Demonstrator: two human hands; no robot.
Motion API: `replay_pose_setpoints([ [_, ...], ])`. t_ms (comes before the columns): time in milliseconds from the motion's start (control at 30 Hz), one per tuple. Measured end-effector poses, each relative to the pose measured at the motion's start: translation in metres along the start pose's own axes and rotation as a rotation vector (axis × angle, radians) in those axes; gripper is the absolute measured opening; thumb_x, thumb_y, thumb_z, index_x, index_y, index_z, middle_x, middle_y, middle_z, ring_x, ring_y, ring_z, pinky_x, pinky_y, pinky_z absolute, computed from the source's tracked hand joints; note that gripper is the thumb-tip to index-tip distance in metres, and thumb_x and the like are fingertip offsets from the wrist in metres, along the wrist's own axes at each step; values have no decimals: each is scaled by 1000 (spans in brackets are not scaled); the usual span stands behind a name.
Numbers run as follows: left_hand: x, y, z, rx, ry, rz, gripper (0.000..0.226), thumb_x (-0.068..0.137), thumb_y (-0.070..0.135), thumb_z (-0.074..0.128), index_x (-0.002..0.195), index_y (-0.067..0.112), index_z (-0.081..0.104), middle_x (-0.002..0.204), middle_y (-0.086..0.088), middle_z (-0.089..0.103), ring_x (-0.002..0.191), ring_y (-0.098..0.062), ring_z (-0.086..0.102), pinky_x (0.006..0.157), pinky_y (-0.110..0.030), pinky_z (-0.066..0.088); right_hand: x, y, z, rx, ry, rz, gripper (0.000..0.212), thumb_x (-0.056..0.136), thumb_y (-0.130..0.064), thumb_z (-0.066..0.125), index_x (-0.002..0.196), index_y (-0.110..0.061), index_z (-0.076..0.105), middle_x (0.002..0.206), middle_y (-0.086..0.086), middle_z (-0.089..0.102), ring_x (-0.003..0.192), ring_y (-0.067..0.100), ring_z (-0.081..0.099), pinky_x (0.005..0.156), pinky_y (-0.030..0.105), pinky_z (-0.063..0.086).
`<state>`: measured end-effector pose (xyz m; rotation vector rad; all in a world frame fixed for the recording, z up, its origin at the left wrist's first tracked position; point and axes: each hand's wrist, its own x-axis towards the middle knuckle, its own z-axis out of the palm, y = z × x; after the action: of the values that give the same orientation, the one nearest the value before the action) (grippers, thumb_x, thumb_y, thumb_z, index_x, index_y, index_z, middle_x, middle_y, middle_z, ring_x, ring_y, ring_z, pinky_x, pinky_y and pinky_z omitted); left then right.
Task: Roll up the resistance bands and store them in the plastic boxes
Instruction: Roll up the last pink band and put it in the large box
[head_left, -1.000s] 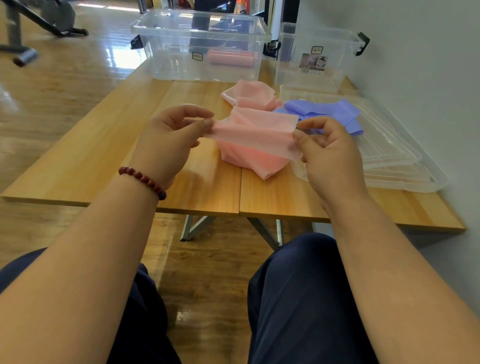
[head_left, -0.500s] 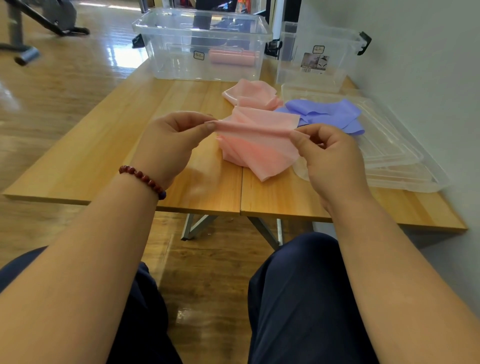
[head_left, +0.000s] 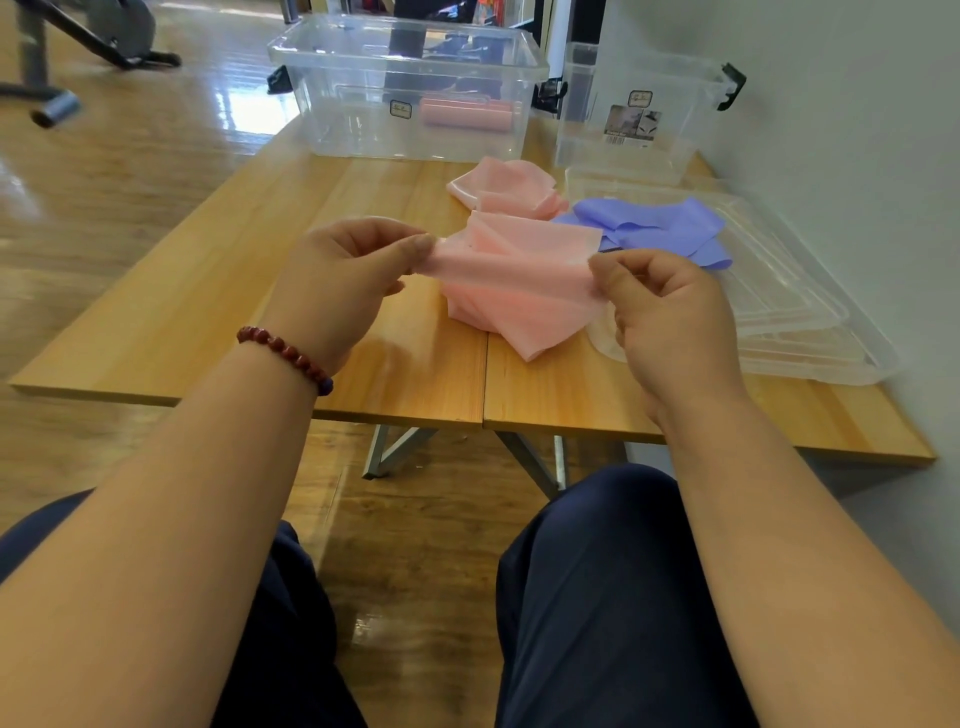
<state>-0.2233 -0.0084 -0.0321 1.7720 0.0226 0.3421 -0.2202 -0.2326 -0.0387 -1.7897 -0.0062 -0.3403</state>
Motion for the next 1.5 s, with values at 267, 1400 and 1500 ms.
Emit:
replay_pose_setpoints([
  [267,-1,0,1,30,9,35,9,90,25,67,89,34,70,88,17,69,85,8,62,79,-18,52,-3,2,1,-47,20,-8,8,91,-28,69,99,-28,69,88,-9,66,77,4,58,68,21,47],
  [1400,1,-1,3,-22,47,60,14,91,23,68,91,37,65,88,8,71,96,-17,65,88,-35,55,3,-6,-1,55,57,2,4,96,-21,62,95,-25,62,59,-16,60,52,-4,48,51,13,40],
  [1500,1,0,2,-16,48,64,12,89,23,68,87,35,69,90,11,70,98,-13,64,86,-31,56,3,-6,-1,53,74,5,10,94,-25,65,102,-20,69,77,-15,62,64,-4,53,60,14,44],
])
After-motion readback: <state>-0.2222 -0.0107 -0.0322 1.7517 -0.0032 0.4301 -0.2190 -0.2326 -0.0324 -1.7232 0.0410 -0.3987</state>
